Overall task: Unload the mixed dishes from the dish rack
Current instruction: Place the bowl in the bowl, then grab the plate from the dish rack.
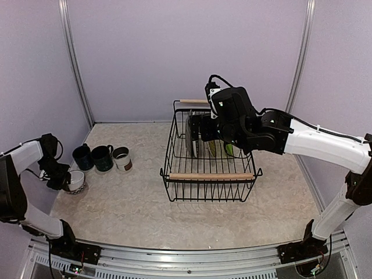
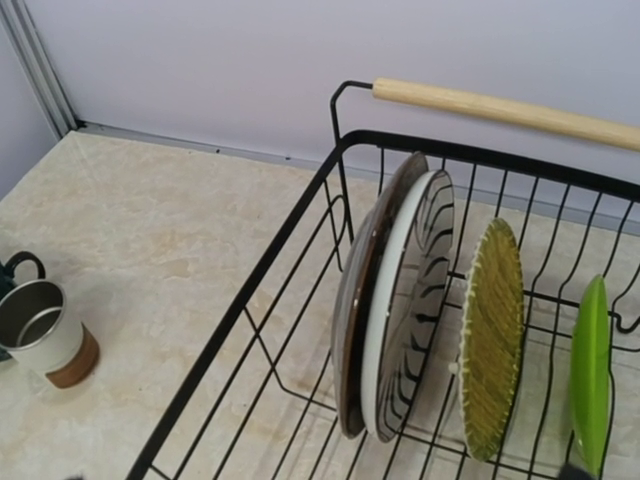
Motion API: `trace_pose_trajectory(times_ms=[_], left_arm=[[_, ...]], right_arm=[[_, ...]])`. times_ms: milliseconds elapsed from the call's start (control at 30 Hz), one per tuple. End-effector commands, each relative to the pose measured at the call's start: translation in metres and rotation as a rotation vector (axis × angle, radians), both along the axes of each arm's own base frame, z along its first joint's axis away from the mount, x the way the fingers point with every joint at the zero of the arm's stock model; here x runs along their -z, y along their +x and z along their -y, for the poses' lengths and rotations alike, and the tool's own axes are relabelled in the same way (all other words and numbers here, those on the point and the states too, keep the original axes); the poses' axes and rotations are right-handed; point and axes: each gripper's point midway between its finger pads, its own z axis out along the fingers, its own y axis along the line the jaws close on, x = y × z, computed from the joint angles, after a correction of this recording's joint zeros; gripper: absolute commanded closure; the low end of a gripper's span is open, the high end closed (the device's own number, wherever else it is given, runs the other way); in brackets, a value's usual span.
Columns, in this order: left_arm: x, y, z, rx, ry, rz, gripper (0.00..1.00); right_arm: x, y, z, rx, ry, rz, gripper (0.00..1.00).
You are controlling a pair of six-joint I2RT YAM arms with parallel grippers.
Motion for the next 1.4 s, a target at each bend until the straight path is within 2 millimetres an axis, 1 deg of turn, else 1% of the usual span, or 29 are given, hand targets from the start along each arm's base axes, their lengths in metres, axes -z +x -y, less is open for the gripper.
trace_pose_trajectory(times_ms=[0, 100, 133, 200, 267, 333, 367, 467, 500, 567, 667, 733, 767, 833, 867, 900, 967, 1033, 1067, 1167, 1267, 1367], left_arm=[[-0.007, -0.005, -0.001, -0.012, 0.011, 0.03, 0.81], [-0.016, -0.006, 0.0, -0.001, 0.018, 0.051, 0.78], [-0.02, -0.006, 0.0, 0.005, 0.024, 0.066, 0.74], [-0.034, -0.002, 0.004, 0.024, 0.021, 0.121, 0.61], [-0.054, 0.005, 0.009, 0.068, 0.037, 0.194, 0.5], [-0.084, 0.017, 0.015, 0.134, 0.085, 0.292, 0.34], [-0.102, 0.025, 0.022, 0.19, 0.116, 0.356, 0.28], [-0.163, 0.05, 0.051, 0.374, 0.211, 0.562, 0.13], [-0.182, 0.059, 0.063, 0.441, 0.249, 0.629, 0.1], [-0.219, 0.072, 0.094, 0.585, 0.3, 0.758, 0.05], [-0.262, 0.089, 0.139, 0.785, 0.341, 0.913, 0.02], [-0.285, 0.096, 0.168, 0.909, 0.342, 0.995, 0.02], [-0.29, 0.101, 0.183, 0.981, 0.332, 1.015, 0.02], [-0.314, 0.104, 0.206, 1.08, 0.316, 1.092, 0.02], [-0.319, 0.107, 0.218, 1.139, 0.301, 1.112, 0.02], [-0.326, 0.106, 0.227, 1.188, 0.291, 1.141, 0.02], [-0.334, 0.105, 0.246, 1.284, 0.273, 1.186, 0.02], [-0.332, 0.104, 0.261, 1.383, 0.273, 1.212, 0.02], [-0.328, 0.103, 0.266, 1.423, 0.284, 1.212, 0.02], [-0.305, 0.105, 0.276, 1.512, 0.348, 1.157, 0.02], [-0.283, 0.105, 0.281, 1.567, 0.421, 1.1, 0.02], [-0.266, 0.105, 0.28, 1.583, 0.442, 1.074, 0.02]], right_arm=[[-0.005, 0.0, 0.009, 0.016, 0.01, 0.003, 0.0], [-0.006, 0.0, 0.01, 0.019, 0.008, 0.003, 0.0], [-0.006, -0.001, 0.011, 0.019, 0.007, 0.003, 0.0], [-0.005, -0.001, 0.012, 0.024, 0.005, 0.001, 0.0], [-0.004, -0.001, 0.014, 0.03, -0.001, -0.002, 0.0], [-0.002, 0.0, 0.015, 0.037, -0.009, -0.006, 0.0], [0.0, 0.0, 0.015, 0.04, -0.013, -0.008, 0.0], [0.006, 0.001, 0.018, 0.054, -0.034, -0.019, 0.0], [0.007, 0.001, 0.018, 0.056, -0.037, -0.022, 0.0], [0.01, 0.002, 0.019, 0.063, -0.046, -0.031, 0.0], [0.016, 0.002, 0.021, 0.077, -0.061, -0.052, 0.0], [0.02, 0.002, 0.023, 0.086, -0.07, -0.067, 0.0], [0.022, 0.002, 0.024, 0.093, -0.075, -0.074, 0.0], [0.026, 0.001, 0.027, 0.107, -0.085, -0.086, 0.0], [0.027, 0.001, 0.029, 0.118, -0.094, -0.093, 0.0], [0.03, 0.001, 0.032, 0.13, -0.102, -0.1, 0.0], [0.033, 0.002, 0.037, 0.152, -0.124, -0.11, 0.0], [0.039, 0.004, 0.043, 0.177, -0.144, -0.126, 0.0], [0.042, 0.006, 0.046, 0.187, -0.153, -0.135, 0.0], [0.055, 0.016, 0.055, 0.216, -0.186, -0.172, 0.0], [0.067, 0.028, 0.066, 0.246, -0.217, -0.215, 0.0], [0.073, 0.042, 0.069, 0.25, -0.223, -0.24, 0.0]])
